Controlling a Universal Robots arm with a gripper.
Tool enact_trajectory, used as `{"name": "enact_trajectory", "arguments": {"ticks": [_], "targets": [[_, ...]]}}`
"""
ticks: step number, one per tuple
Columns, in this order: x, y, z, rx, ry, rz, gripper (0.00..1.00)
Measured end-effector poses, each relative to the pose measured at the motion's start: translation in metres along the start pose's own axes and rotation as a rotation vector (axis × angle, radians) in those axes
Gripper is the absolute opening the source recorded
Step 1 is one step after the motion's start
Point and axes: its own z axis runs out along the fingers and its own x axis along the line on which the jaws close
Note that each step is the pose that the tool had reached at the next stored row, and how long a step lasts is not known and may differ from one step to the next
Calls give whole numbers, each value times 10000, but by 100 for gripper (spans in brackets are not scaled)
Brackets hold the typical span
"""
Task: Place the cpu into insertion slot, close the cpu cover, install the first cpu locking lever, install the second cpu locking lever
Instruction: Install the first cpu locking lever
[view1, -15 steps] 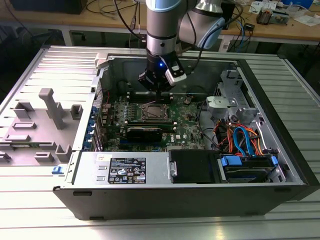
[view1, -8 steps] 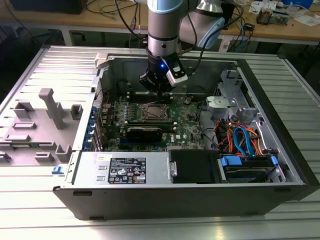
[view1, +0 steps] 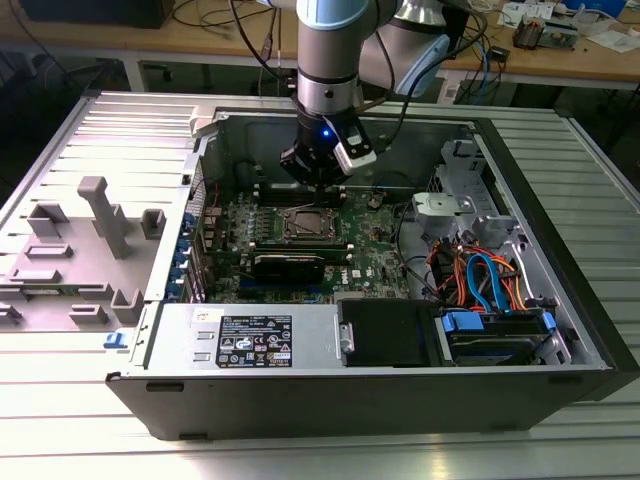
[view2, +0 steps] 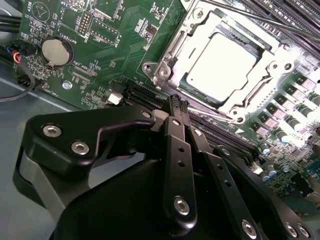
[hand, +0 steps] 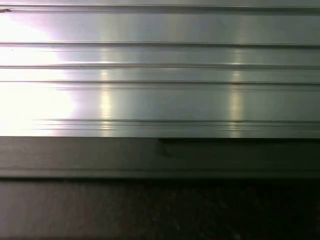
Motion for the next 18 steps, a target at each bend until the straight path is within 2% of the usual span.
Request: {"name": "enact_trajectory", "arguments": {"ticks": [12,18], "targets": [[1,0,72,-2,0,0,11],[-8,0,81,-1,0,0,11]]}}
